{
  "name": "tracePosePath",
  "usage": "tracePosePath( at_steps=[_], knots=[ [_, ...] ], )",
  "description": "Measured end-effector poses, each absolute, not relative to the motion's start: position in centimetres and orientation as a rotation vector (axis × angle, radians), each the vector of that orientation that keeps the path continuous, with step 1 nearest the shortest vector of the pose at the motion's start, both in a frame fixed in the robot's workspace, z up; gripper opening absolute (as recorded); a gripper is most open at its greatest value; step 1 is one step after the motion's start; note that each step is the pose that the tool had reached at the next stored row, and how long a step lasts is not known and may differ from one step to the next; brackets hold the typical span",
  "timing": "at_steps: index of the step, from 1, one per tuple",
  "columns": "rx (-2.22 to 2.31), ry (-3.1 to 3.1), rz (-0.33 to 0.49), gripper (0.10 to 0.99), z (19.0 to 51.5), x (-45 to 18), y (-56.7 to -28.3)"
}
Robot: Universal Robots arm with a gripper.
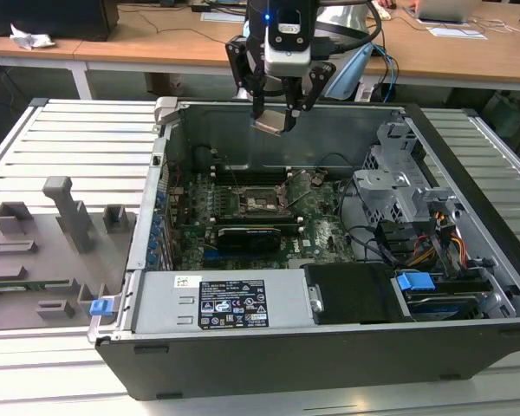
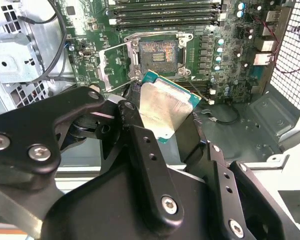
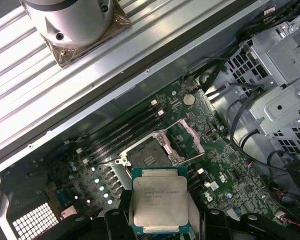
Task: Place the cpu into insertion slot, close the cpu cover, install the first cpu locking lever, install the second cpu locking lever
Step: 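Place the cpu into insertion slot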
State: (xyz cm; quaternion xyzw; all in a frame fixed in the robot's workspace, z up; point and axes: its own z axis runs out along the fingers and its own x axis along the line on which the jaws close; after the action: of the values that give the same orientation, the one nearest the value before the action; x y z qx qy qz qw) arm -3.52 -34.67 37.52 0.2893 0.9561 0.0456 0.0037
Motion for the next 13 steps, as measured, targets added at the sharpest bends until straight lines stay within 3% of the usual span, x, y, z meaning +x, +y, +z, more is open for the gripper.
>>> tracePosePath(
  at_steps=[13],
  knots=[
    [0.972,2.974,0.143,0.525,37.5,-3.52,-34.67]
  ],
)
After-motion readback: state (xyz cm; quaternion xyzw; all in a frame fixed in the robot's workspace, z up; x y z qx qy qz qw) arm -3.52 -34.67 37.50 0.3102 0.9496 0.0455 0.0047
